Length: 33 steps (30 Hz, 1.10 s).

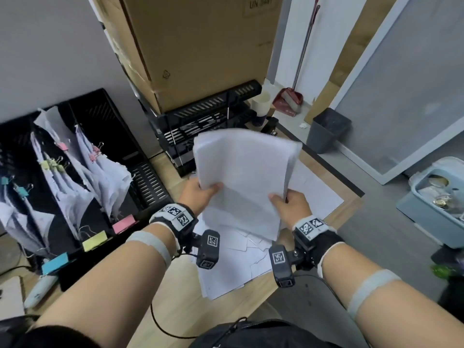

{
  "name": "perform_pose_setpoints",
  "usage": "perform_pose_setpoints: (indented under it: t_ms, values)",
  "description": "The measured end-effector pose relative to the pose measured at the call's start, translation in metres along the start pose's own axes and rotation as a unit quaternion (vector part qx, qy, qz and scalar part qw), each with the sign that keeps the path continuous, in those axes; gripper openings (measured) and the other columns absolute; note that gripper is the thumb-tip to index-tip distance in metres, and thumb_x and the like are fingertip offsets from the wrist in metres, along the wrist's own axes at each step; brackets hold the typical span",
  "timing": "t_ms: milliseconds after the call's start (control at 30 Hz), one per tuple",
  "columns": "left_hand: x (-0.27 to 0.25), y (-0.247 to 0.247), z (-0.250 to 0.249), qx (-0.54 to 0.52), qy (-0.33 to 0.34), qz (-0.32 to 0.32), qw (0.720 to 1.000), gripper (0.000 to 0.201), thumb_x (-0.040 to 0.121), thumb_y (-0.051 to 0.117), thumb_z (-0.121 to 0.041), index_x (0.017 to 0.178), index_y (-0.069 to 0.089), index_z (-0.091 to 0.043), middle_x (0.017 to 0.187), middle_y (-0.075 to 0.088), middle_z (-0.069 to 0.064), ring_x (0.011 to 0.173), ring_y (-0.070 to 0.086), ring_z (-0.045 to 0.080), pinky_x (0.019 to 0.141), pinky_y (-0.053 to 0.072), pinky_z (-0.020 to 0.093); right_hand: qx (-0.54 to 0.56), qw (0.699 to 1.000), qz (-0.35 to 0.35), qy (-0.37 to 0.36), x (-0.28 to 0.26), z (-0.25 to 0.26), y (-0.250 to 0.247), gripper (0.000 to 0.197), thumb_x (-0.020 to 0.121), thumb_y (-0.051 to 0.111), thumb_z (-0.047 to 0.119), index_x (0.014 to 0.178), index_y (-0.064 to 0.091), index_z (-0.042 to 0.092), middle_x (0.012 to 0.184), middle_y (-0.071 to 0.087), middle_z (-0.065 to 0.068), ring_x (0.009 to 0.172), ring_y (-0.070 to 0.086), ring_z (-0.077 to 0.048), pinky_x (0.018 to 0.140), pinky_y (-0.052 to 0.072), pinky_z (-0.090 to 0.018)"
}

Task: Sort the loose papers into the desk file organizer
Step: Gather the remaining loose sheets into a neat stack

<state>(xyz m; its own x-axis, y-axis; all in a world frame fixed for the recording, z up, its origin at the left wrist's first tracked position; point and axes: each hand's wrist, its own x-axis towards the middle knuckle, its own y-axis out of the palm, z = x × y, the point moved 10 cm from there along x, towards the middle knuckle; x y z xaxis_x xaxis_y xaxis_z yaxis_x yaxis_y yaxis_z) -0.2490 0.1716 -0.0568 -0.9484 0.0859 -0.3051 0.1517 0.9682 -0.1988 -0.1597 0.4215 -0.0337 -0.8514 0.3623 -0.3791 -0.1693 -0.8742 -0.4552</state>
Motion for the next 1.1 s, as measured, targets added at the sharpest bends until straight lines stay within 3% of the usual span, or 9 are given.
perform_pose_setpoints:
  t_ms: [67,167,300,400,533,633,767,967,1100]
  values:
    - [0.016,0.006,-0.022,0.027,0.023,0.005,0.999,0.021,0.087,0.074,-0.018,0.108,0.071,-0.016,0.108,0.075,0.010,0.101,0.071,0.031,0.096,0.055,0.050,0.027,0.999,-0.022,0.004,0.014,-0.001,-0.007,0.019,0.092,0.063,0.026,0.098,0.070,0.010,0.093,0.070,-0.003,0.090,0.066,-0.022,0.079,0.046,-0.025]
    - [0.040,0.020,-0.041,0.129,0.051,0.015,0.990,0.038,0.088,0.071,-0.023,0.124,0.063,-0.013,0.114,0.072,0.006,0.104,0.069,0.024,0.093,0.055,0.039,0.097,0.993,-0.032,0.060,0.034,-0.030,-0.003,0.018,0.086,0.063,0.033,0.095,0.067,0.018,0.098,0.072,-0.002,0.093,0.067,-0.024,0.091,0.053,-0.038]
    - [0.062,0.057,-0.004,0.200,-0.029,0.102,0.974,0.055,0.091,0.069,-0.010,0.142,0.047,-0.012,0.128,0.062,0.010,0.106,0.060,0.020,0.079,0.048,0.015,0.000,0.983,0.012,0.182,0.049,-0.088,0.017,0.029,0.086,0.054,0.038,0.103,0.054,0.014,0.103,0.059,-0.010,0.093,0.057,-0.028,0.082,0.043,-0.034]
    - [0.074,0.076,0.042,0.253,-0.096,0.160,0.949,0.072,0.090,0.072,-0.012,0.152,0.036,-0.015,0.149,0.049,0.011,0.128,0.054,0.029,0.090,0.045,0.024,-0.079,0.970,0.040,0.225,0.055,-0.113,0.023,0.028,0.079,0.049,0.040,0.098,0.050,0.019,0.099,0.055,-0.006,0.098,0.053,-0.028,0.082,0.042,-0.038]
    - [0.088,0.069,0.067,0.395,-0.112,0.122,0.904,0.085,0.081,0.078,-0.027,0.153,0.032,-0.021,0.142,0.051,0.017,0.126,0.055,0.036,0.102,0.048,0.037,-0.024,0.975,0.013,0.219,0.061,-0.114,0.020,0.007,0.086,0.055,0.025,0.081,0.054,0.020,0.075,0.051,0.003,0.083,0.048,-0.024,0.070,0.035,-0.028]
    - [0.094,0.067,0.069,0.362,-0.117,0.091,0.920,0.084,0.081,0.079,-0.028,0.151,0.033,-0.018,0.142,0.052,0.017,0.128,0.053,0.035,0.106,0.046,0.040,0.008,0.977,-0.005,0.215,0.065,-0.111,0.021,0.029,0.090,0.056,0.014,0.117,0.046,0.010,0.101,0.052,-0.004,0.088,0.050,-0.023,0.072,0.039,-0.027]
    - [0.097,0.070,0.071,0.317,-0.126,0.101,0.935,0.082,0.083,0.077,-0.026,0.152,0.033,-0.015,0.146,0.052,0.013,0.132,0.053,0.030,0.108,0.045,0.037,0.081,0.961,-0.042,0.259,0.069,-0.116,0.020,0.073,0.092,0.057,0.009,0.147,0.011,0.017,0.151,0.031,-0.020,0.123,0.049,-0.035,0.100,0.042,-0.038]
    - [0.091,0.072,0.070,0.315,-0.104,0.122,0.936,0.066,0.084,0.076,-0.025,0.143,0.048,-0.017,0.132,0.062,0.008,0.121,0.059,0.025,0.098,0.046,0.028,0.033,0.956,0.005,0.291,0.080,-0.121,0.028,0.084,0.089,0.065,0.031,0.153,0.015,0.007,0.156,0.030,-0.014,0.138,0.038,-0.033,0.112,0.033,-0.041]
    - [0.082,0.066,0.077,0.270,-0.114,0.119,0.949,0.070,0.084,0.078,-0.022,0.145,0.045,-0.017,0.138,0.059,0.009,0.123,0.057,0.021,0.101,0.043,0.027,-0.017,0.957,0.062,0.283,0.079,-0.118,0.028,0.084,0.085,0.065,0.044,0.148,0.029,0.002,0.145,0.045,-0.014,0.121,0.055,-0.036,0.103,0.044,-0.042]
